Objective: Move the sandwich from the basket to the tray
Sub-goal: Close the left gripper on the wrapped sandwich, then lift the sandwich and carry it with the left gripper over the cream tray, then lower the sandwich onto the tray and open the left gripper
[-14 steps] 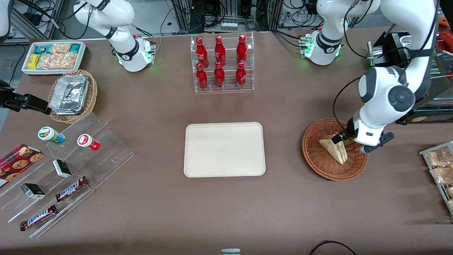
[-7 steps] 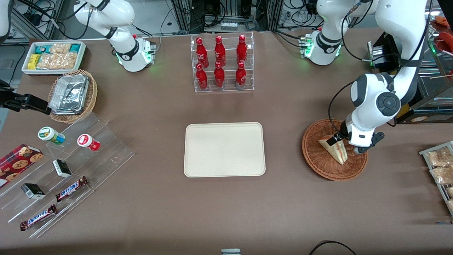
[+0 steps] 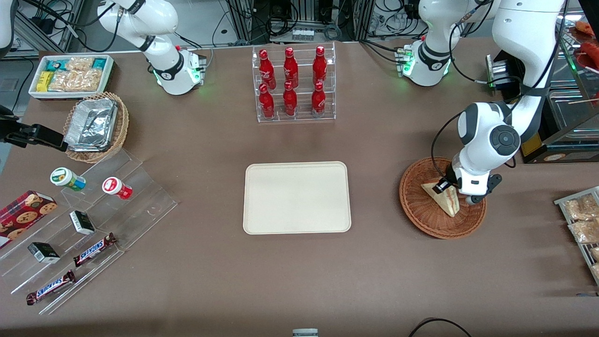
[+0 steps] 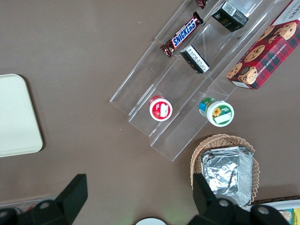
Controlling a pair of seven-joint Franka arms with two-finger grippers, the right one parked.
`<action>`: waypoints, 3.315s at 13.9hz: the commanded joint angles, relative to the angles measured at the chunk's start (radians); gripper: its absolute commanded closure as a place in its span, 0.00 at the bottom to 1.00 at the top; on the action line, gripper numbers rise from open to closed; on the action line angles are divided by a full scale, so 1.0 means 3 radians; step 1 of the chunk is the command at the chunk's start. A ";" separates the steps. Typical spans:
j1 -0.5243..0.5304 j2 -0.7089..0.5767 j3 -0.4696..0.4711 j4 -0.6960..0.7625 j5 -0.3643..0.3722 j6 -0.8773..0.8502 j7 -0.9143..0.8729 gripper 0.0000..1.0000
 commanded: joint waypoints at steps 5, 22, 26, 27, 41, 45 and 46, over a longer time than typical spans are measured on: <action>-0.0193 -0.0184 -0.0016 0.0421 0.0266 -0.0780 -0.0031 1.00; -0.2177 0.1144 -0.0021 0.2559 0.0277 -0.1366 -0.0614 1.00; -0.2351 0.1482 -0.0016 0.2867 0.0343 -0.1376 -0.0451 1.00; -0.2362 0.1508 -0.0016 0.2867 0.0364 -0.1376 -0.0395 1.00; -0.2377 0.1795 0.0004 0.3015 0.0426 -0.1478 -0.0251 1.00; -0.2367 0.1805 0.0009 0.3015 0.0421 -0.1478 -0.0261 1.00; -0.2367 0.1810 0.0004 0.3015 0.0421 -0.1478 -0.0261 1.00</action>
